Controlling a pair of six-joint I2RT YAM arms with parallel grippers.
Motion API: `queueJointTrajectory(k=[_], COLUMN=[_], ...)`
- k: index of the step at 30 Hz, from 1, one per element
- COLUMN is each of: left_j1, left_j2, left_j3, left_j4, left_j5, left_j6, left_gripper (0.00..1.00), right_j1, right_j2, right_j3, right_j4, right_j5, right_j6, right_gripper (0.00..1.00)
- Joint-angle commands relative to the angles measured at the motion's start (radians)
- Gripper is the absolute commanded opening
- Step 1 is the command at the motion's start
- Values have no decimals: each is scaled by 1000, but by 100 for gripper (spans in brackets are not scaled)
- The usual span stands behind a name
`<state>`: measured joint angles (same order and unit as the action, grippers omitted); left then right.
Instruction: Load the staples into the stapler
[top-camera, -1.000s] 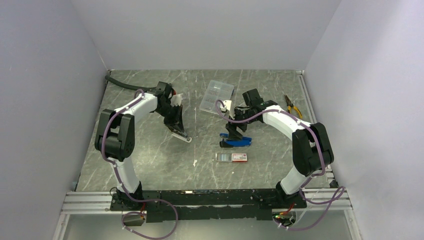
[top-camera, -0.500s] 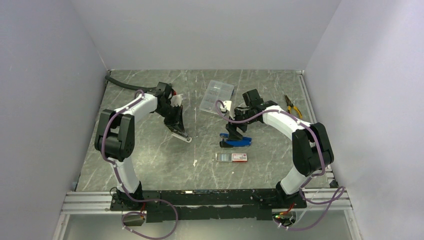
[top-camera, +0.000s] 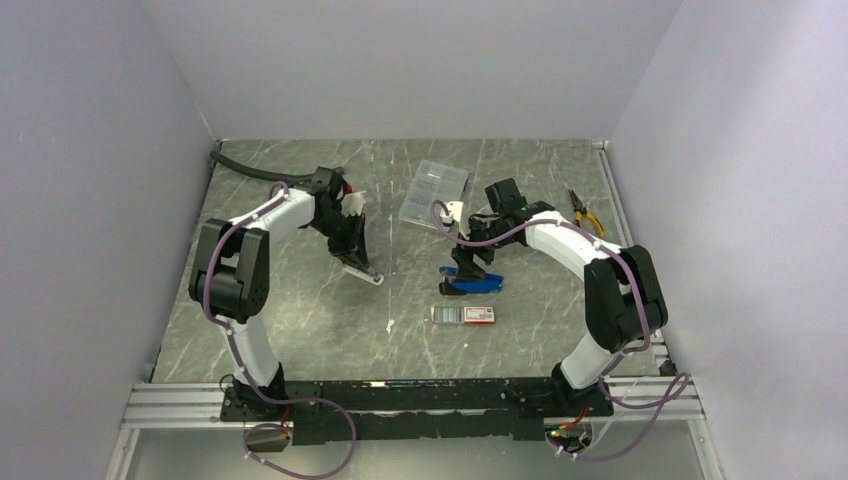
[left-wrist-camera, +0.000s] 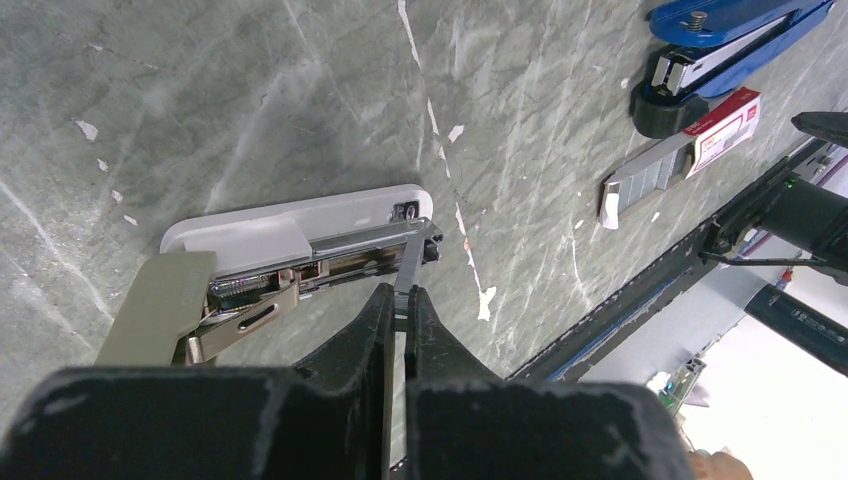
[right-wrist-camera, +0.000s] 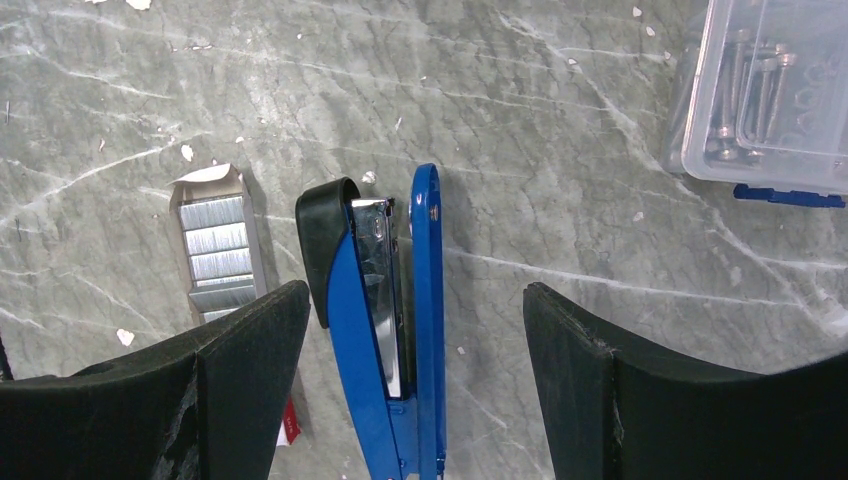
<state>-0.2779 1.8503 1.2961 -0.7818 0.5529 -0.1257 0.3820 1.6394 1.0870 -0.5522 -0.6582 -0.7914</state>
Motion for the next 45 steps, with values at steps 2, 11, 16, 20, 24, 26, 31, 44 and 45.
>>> queueJointTrajectory(k=[2, 11, 16, 20, 24, 26, 31, 44, 45], left_j1=[14, 31, 33, 32, 32, 32, 31, 28, 28], left_j2=[-34, -54, -59, -61, -62, -56, -26, 17, 18], left_j3=[24, 26, 19, 21, 14, 15, 37, 61, 61], left_j4=[-7, -12, -10, -13, -11, -12, -20, -36, -36], left_j5=[24, 59, 98, 102, 84, 76, 67, 61, 63], left_j6=[1, 12, 20, 24, 29, 31, 38, 43, 42], left_gripper=[3, 3, 3, 3, 3, 3, 3, 3, 3], right_j1=[1, 1, 1, 1, 1, 2, 1, 1, 1], right_j2=[-24, -18, -11, -11, -12, -11, -15, -15, -15], right_j3=[1, 2, 3, 5, 5, 7, 7, 4, 4], right_j4=[9, 6, 4, 1, 0, -1, -3, -3, -3], right_j5=[-8, -11, -9, -11, -11, -12, -12, -8, -6], right_j6=[-4, -6, -9, -8, -6, -6, -6, -11, -11], right_gripper=[82, 82, 82, 82, 82, 82, 82, 82, 82])
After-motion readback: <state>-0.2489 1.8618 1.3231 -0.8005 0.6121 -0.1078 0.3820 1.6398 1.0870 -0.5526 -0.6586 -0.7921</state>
